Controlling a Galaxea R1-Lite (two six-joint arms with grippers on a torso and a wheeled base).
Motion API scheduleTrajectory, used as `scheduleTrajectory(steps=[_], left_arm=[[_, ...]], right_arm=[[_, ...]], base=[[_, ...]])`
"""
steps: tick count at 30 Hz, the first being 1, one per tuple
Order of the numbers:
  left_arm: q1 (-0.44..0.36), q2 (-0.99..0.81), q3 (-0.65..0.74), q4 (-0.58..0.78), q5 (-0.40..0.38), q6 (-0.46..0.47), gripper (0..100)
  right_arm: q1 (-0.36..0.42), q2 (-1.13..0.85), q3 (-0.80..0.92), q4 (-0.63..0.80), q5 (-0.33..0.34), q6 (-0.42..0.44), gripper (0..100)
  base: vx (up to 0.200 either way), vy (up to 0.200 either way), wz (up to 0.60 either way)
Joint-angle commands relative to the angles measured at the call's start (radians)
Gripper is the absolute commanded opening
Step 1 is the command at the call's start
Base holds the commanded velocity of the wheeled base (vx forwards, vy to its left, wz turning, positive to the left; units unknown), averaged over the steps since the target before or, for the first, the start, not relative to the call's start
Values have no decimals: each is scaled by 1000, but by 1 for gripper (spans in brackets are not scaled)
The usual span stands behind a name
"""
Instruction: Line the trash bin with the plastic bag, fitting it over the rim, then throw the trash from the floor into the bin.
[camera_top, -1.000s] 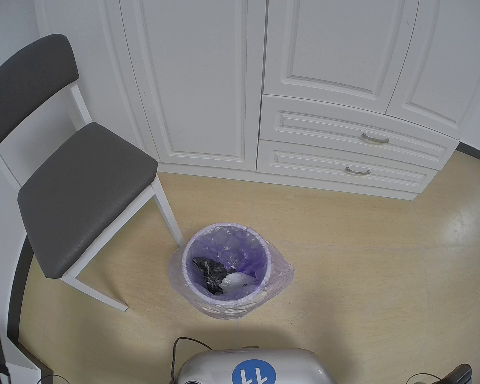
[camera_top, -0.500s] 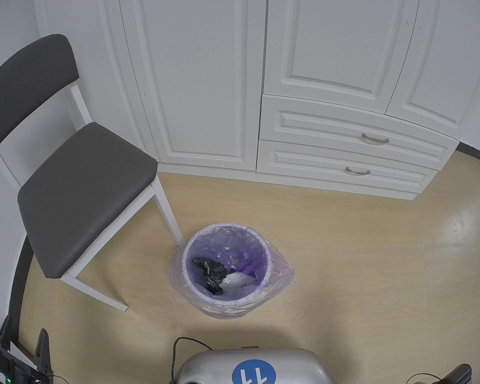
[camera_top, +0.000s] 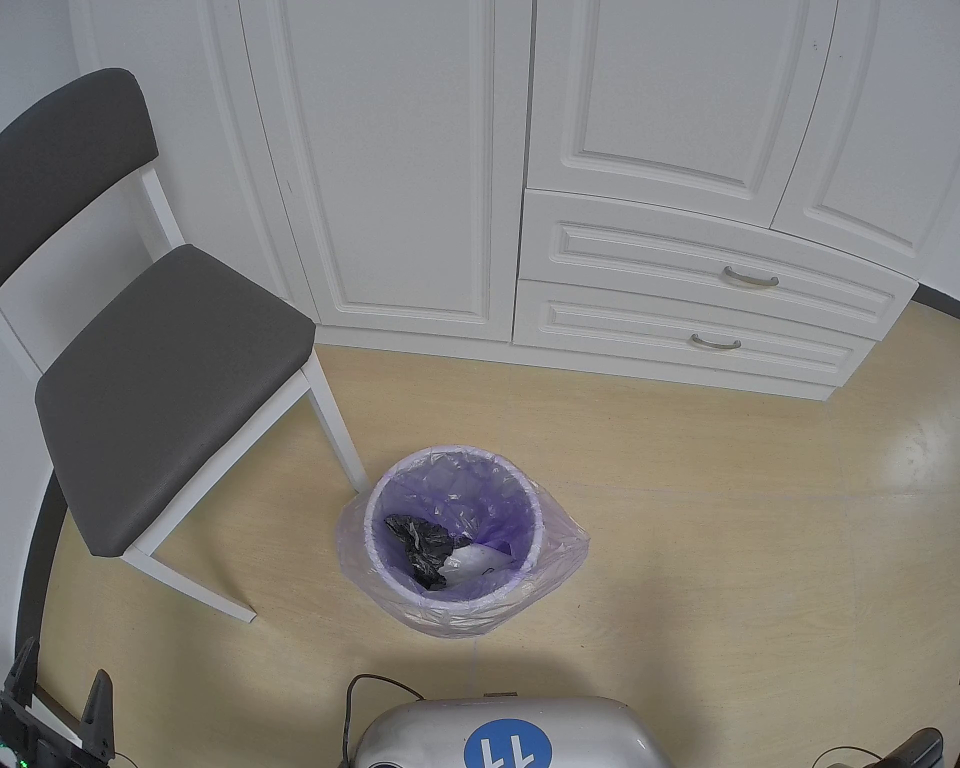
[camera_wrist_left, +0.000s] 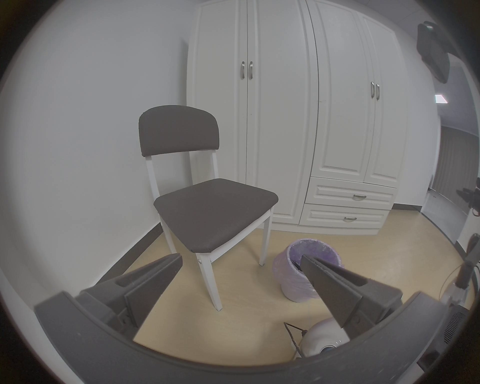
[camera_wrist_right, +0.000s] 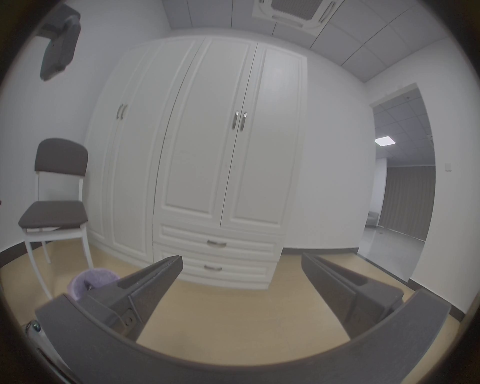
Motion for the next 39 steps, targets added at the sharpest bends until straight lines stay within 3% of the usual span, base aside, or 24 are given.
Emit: scheduleTrajectory(steps=[1,12,20,21,24,33,39], left_arm=[[1,-11,17,2,-5,12,100],[1,-11,17,2,-7,11,100],[1,-11,17,2,-7,12,100],[1,-11,17,2,-7,11,100],[1,-11,17,2,-7,11,100],[1,-11,17,4,-8,12,100],[1,-11,17,2,-8,5,100]], right_arm=[[1,-13,17,81,2,5,100],[1,-13,17,317,10,81,100],[1,-13,17,323,154,78,100],[1,-13,17,335,211,90,100],[1,-13,17,343,284,110,100],[2,-13,17,389,264,180,100],[2,-13,17,389,263,177,100]], base=[[0,0,0],[0,0,0],[0,0,0],[0,0,0],[0,0,0],[0,0,0],[0,0,0]])
